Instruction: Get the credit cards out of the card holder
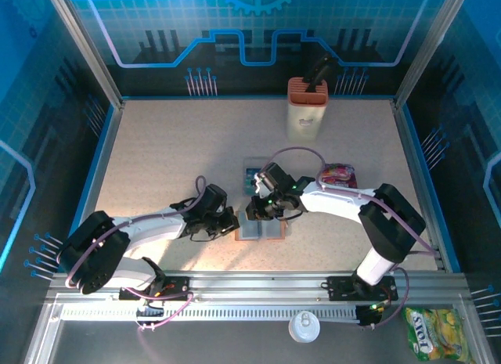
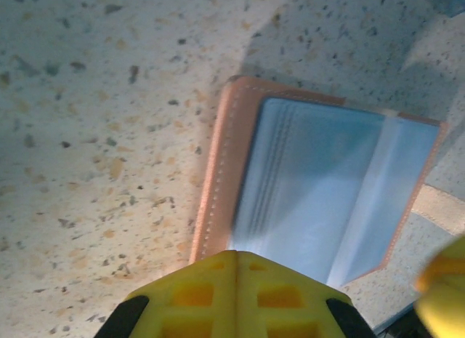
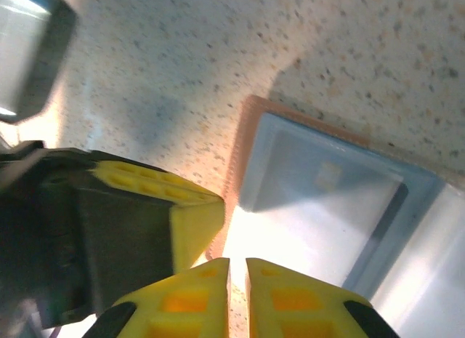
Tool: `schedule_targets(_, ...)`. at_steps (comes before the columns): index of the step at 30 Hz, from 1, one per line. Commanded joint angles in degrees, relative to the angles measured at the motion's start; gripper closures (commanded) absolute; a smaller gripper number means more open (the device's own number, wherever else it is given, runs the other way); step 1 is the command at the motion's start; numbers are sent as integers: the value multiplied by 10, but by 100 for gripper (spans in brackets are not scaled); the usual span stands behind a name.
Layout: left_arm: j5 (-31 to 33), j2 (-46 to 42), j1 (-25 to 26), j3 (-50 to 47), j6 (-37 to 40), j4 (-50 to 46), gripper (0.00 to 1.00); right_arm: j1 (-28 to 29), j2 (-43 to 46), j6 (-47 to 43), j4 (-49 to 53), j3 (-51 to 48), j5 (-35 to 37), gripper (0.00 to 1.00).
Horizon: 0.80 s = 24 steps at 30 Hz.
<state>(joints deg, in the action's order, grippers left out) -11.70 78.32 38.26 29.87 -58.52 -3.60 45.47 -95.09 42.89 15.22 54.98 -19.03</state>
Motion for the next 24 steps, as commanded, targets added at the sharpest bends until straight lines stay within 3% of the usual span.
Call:
schedule_targets(1,8,4,3,9,-6,-22,99,5,-13,17,24,4,-14,84)
schedule_targets(8,9,2,3,-3,-8,-19,99,5,-11,26,16,-9,-12,72)
schedule_targets(24,12,10,6,-17,-15,-13,99,5,-24,32,18,-10,-17,64)
